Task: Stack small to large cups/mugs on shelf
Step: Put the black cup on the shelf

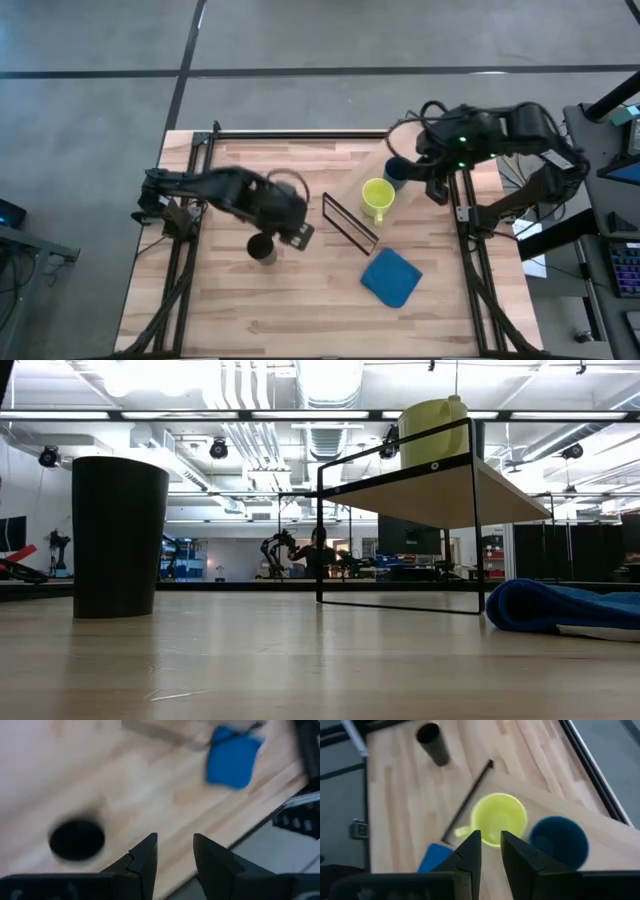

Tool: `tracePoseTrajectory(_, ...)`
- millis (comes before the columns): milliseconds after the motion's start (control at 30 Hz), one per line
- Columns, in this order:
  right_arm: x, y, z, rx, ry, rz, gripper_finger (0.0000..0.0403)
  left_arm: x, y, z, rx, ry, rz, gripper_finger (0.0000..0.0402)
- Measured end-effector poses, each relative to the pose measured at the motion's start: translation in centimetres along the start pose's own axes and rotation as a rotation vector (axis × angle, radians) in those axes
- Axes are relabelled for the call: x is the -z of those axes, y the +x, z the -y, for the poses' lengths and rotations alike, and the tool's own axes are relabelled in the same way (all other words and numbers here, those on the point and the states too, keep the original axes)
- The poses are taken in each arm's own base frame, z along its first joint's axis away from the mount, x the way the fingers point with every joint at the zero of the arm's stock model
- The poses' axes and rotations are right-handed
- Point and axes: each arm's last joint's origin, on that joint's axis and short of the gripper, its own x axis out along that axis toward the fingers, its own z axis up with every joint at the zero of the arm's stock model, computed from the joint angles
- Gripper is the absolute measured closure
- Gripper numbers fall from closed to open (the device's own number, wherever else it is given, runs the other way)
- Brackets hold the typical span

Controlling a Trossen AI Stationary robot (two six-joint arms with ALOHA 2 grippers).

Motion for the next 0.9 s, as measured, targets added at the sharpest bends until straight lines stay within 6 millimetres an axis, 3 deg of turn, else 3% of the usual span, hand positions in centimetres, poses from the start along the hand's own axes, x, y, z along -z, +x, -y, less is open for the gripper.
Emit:
tracePoseTrajectory(267,0.7,-1.2,-0.8,-0.037,-0.043,0.027,0.0335,3.2,7.5,-1.7,-0.296,-0.132,-0.206,0.029)
tracePoseTrajectory(467,0.8,-1.0,-0.8,-0.032,-0.046,0.013,0.0337,4.0,11.5,-3.4,-0.411,-0.138,-0.26,0.029)
tracePoseTrajectory(633,0.9,-1.0,-0.8,-0.03,-0.047,0.005,0.0338,4.1,12.9,-3.4,-0.365,-0.136,-0.251,0.029)
tracePoseTrajectory(900,1.1,-1.0,-0.7,-0.021,-0.05,-0.013,0.0339,3.8,13.1,-3.4,-0.372,-0.125,-0.173,0.029)
